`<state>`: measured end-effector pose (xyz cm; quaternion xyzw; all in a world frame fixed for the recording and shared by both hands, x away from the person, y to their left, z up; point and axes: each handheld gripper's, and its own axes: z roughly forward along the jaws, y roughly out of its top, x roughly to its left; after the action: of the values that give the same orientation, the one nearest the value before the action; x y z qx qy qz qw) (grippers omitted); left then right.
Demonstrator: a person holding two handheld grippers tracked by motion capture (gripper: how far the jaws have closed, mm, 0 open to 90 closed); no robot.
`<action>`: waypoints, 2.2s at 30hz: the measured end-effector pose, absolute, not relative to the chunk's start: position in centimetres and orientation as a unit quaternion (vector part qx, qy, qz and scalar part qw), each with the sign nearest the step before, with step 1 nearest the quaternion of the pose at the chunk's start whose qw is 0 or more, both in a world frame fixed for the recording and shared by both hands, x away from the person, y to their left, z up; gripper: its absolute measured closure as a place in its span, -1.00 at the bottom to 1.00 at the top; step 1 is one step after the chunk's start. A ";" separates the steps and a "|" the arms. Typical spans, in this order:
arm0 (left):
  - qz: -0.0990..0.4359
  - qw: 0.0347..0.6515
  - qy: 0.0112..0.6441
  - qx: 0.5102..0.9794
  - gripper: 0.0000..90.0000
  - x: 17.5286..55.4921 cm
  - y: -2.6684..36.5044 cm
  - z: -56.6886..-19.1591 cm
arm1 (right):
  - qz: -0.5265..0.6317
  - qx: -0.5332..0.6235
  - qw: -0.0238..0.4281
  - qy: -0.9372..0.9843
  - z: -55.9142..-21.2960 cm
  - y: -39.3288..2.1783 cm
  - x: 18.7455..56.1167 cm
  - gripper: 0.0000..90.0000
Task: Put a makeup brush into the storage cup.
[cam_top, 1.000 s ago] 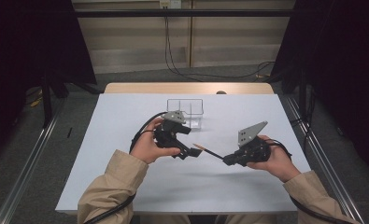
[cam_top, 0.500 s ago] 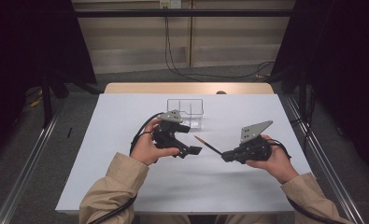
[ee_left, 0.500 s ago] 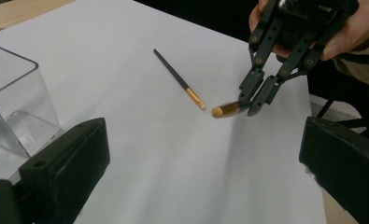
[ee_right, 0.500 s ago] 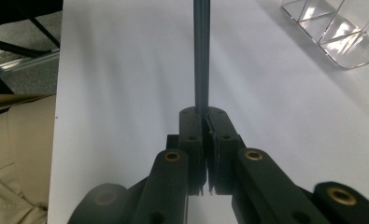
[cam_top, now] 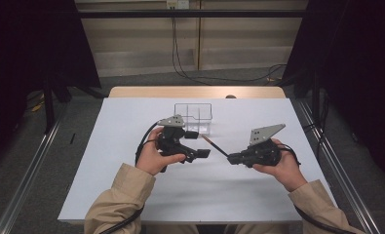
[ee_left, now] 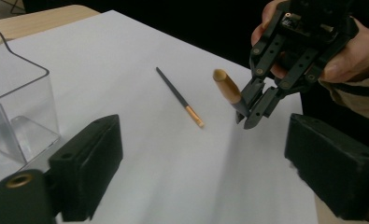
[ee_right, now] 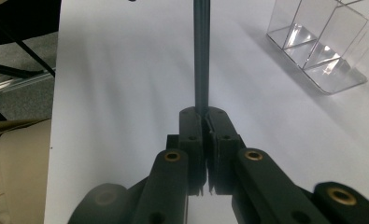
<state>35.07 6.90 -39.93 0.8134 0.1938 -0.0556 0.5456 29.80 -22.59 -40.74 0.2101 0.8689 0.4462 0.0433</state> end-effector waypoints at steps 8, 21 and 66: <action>-0.067 0.561 0.200 0.800 -0.46 34.9 6.7 -39.6 | 0.450 0.214 0.044 0.866 -40.6 -22.2 29.8 0.90; -0.071 0.570 0.199 0.794 0.09 34.8 5.6 -39.7 | 0.455 0.224 0.050 0.860 -40.6 -22.2 29.9 0.90; -0.060 0.647 0.221 0.727 0.83 34.3 4.1 -39.7 | 0.474 0.245 0.052 0.844 -41.3 -20.6 30.0 0.89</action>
<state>34.27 4.10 -39.72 0.7272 0.2211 -0.0602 0.6470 29.99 -20.60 -41.29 0.2453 0.8441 0.4740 0.0520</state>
